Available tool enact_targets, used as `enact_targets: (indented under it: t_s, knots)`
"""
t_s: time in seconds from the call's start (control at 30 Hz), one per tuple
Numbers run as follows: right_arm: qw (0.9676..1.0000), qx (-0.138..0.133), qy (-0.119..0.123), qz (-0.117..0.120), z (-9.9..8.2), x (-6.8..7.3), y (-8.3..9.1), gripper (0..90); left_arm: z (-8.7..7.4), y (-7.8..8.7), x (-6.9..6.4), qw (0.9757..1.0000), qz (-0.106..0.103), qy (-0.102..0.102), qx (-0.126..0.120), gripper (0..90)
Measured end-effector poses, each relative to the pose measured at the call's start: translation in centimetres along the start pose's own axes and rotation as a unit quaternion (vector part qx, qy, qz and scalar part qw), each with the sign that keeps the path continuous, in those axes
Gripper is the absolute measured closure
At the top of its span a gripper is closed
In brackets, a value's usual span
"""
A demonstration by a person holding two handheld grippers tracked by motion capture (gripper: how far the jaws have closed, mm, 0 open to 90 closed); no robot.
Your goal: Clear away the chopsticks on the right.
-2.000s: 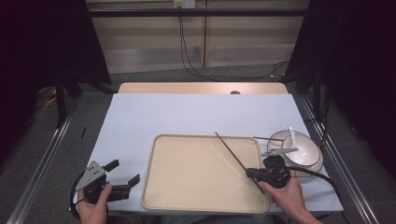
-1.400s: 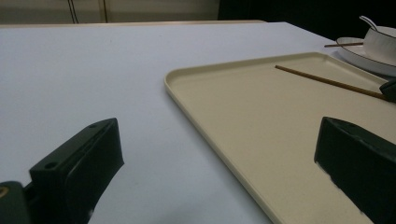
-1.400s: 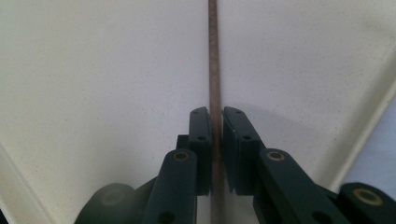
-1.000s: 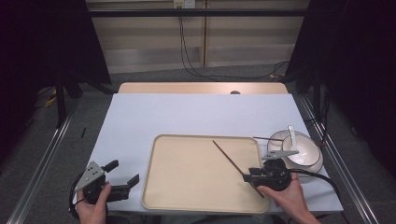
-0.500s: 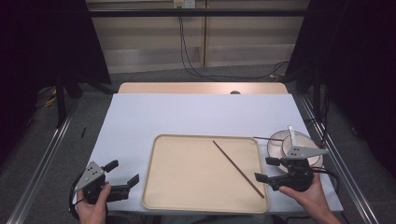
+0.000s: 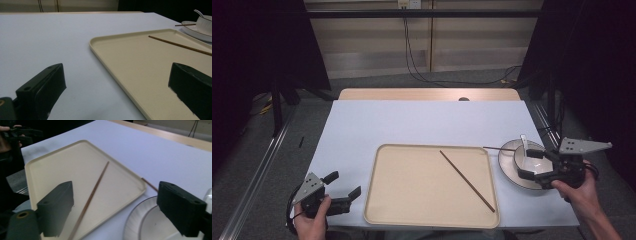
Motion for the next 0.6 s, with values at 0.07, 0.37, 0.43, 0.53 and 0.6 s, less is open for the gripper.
enact_targets:
  t_s: [0.07, 0.37, 0.43, 0.53, 0.6]
  knots:
    - [1.0000, 0.002, 0.000, -0.004, 0.2, -1.1, 0.8, 10.6, 0.0, 0.0, 0.0, 1.0000, 0.000, 0.003, 0.000, 1.0]
    - [0.9985, 0.031, -0.007, -0.045, 0.2, -7.2, 3.7, 14.2, 0.0, 0.0, 0.0, 1.0000, 0.002, 0.003, 0.000, 1.0]
    - [0.9982, 0.032, -0.002, -0.051, 0.2, -7.9, 3.8, 14.9, 0.0, -0.1, 0.0, 1.0000, 0.003, 0.004, -0.001, 1.0]
    - [0.9971, 0.047, 0.002, -0.060, -0.1, -10.0, 4.2, 15.9, 0.0, -0.1, 0.0, 1.0000, 0.002, 0.006, -0.001, 1.0]
    - [0.9952, 0.064, 0.006, -0.073, -0.3, -11.6, 4.3, 19.0, 0.0, -0.1, 0.1, 1.0000, 0.003, 0.006, 0.000, 0.9]
Point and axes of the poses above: each handheld gripper's, and its own axes: y roughly backward along the jaws, z roughly out of its top, x roughly to its left, the point moved 10 cm from there along -y, roughly forward along the jaws, and after that the axes turned 11 degrees about z, right-handed, at the moved point
